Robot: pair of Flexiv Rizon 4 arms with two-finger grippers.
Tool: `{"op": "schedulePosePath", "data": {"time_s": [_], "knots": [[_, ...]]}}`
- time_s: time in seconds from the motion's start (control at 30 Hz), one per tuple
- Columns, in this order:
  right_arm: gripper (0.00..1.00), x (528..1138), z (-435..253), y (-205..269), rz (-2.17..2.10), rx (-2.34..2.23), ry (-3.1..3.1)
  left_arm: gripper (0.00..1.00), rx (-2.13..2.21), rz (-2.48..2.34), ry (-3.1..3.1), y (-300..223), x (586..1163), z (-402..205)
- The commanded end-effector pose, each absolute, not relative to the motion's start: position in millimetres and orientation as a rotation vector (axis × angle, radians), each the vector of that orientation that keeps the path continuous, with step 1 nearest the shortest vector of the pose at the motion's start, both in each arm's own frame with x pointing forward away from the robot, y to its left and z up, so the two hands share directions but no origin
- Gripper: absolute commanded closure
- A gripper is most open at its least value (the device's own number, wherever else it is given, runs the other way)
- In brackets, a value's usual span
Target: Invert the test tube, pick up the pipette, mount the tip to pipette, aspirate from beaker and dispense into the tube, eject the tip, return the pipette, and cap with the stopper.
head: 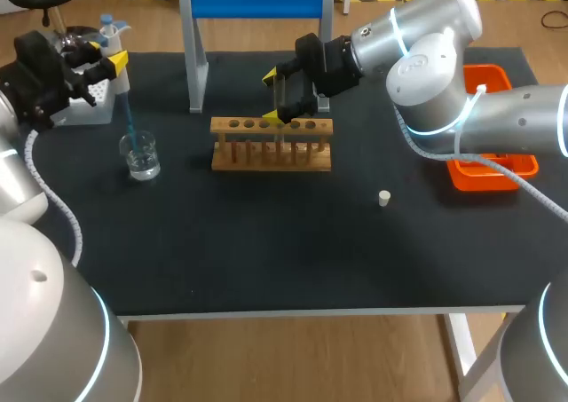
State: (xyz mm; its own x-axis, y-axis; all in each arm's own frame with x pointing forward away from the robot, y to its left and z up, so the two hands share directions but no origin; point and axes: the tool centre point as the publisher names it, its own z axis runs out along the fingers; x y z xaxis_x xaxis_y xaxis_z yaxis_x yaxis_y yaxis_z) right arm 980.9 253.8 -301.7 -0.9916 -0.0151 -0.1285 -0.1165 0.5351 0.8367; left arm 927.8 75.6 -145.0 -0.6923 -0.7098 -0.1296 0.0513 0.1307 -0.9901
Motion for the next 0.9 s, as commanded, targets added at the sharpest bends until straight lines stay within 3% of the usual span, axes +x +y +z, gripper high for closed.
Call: {"op": "schedulePosePath", "data": {"time_s": [0.03,0.9], "knots": [[0.00,981,-301,253,1.458,-0.115,2.663,1.00,-0.636,-1.604,1.817,70,926,-138],[0.00,981,-301,253,1.458,-0.115,2.663,1.00,-0.672,-1.582,1.938,9,930,-81]]}}
